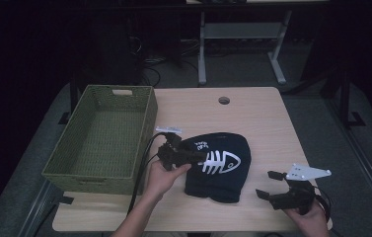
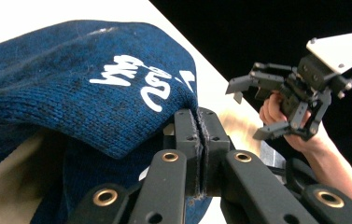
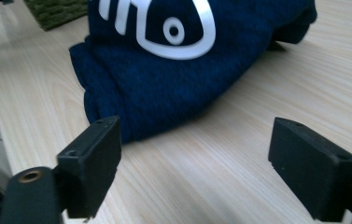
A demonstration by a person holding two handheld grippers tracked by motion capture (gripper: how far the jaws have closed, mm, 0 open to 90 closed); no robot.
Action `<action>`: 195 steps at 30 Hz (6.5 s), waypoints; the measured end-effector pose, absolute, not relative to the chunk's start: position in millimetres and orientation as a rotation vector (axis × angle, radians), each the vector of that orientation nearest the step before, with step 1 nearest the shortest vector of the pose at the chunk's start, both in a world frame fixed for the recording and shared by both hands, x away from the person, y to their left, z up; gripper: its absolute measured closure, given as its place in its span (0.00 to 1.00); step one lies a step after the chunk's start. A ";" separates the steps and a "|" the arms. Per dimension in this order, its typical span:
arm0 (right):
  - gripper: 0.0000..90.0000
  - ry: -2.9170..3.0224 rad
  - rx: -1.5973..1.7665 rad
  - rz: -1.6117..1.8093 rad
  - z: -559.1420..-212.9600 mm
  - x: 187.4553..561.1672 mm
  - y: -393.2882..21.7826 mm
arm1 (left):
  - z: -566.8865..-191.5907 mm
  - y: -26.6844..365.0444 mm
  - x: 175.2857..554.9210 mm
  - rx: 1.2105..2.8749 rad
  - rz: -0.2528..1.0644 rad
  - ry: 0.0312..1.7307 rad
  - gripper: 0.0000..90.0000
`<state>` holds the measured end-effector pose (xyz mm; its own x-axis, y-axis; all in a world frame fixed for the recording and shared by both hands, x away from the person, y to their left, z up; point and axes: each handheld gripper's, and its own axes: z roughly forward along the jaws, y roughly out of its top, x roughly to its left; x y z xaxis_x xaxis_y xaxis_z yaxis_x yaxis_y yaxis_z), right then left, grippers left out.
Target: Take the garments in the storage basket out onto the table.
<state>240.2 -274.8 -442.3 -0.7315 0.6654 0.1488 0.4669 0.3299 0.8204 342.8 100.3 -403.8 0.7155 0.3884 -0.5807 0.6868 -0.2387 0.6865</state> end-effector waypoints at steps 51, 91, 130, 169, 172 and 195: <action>0.73 2.896 0.637 1.190 -458.9 272.1 -190.1 | -451.3 110.3 306.7 2.012 -0.414 0.862 0.76; 0.87 2.956 0.642 1.190 -458.2 272.6 -200.6 | -437.6 128.9 303.8 1.895 -0.377 0.870 0.76; 0.96 2.756 0.714 1.157 -408.9 340.5 -128.9 | -455.1 130.6 303.0 1.890 -0.370 0.908 0.72; 0.96 2.591 0.731 1.472 -370.0 340.7 -142.2 | -388.4 138.6 296.3 1.648 -0.292 0.825 0.96; 0.96 2.585 0.725 1.476 -368.8 338.7 -141.5 | -377.5 132.1 297.2 1.666 -0.276 0.809 0.96; 0.81 2.730 0.781 1.149 -383.4 319.7 -180.2 | -383.0 108.0 311.1 1.692 -0.349 0.806 0.96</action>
